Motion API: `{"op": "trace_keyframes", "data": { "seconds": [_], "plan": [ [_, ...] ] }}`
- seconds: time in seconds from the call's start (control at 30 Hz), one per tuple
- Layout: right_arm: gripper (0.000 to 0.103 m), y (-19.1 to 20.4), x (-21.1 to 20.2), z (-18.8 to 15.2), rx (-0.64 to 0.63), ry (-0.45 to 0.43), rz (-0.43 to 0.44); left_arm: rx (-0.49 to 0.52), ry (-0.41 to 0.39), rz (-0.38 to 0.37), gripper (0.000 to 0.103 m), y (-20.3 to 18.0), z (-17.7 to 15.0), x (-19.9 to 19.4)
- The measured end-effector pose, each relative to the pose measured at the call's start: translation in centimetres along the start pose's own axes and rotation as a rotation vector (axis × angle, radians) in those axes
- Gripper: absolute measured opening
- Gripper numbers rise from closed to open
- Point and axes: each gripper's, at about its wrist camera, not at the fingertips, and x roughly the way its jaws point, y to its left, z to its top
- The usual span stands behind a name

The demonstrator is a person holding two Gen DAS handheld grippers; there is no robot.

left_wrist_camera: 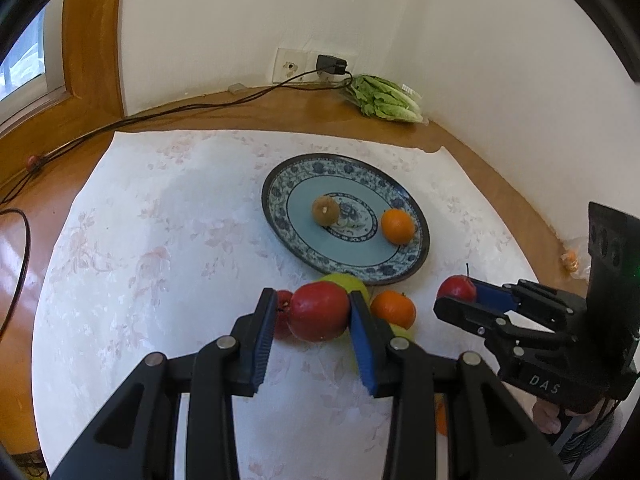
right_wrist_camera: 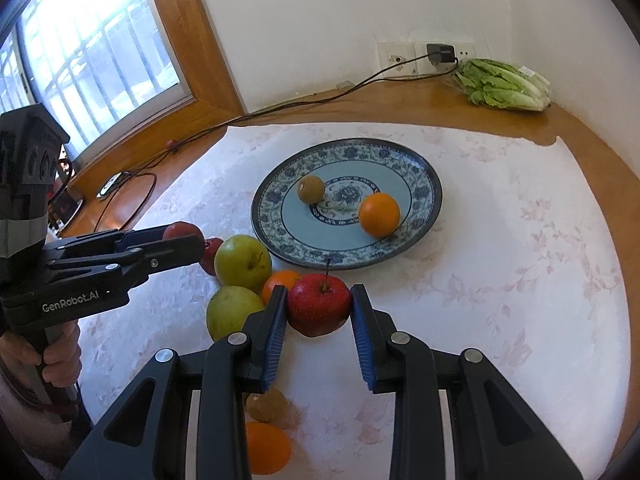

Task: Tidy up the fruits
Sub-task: 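Carry the red apple in the left gripper onto the plate while the right gripper carries its apple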

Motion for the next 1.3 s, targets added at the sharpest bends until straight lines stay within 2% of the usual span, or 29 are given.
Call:
{"op": "trace_keyframes", "data": {
  "seconds": [0.6, 1.07, 1.3],
  "plan": [
    [0.032, -0.6, -0.7, 3.0, -0.032, -0.053, -0.029, 0.014, -0.021, 0.011, 0.037, -0.6, 2.9, 1.7],
    [0.032, -1.6, 1.9, 3.3, 0.023, -0.024, -0.005, 0.03, 0.008, 0.021, 0.037, -1.6, 4.2, 5.3],
    [0.032, -1.6, 3.1, 3.4, 0.01, -0.016, -0.006, 0.019, 0.03, 0.028, 0.037, -1.3, 4.1, 7.0]
  ]
}}
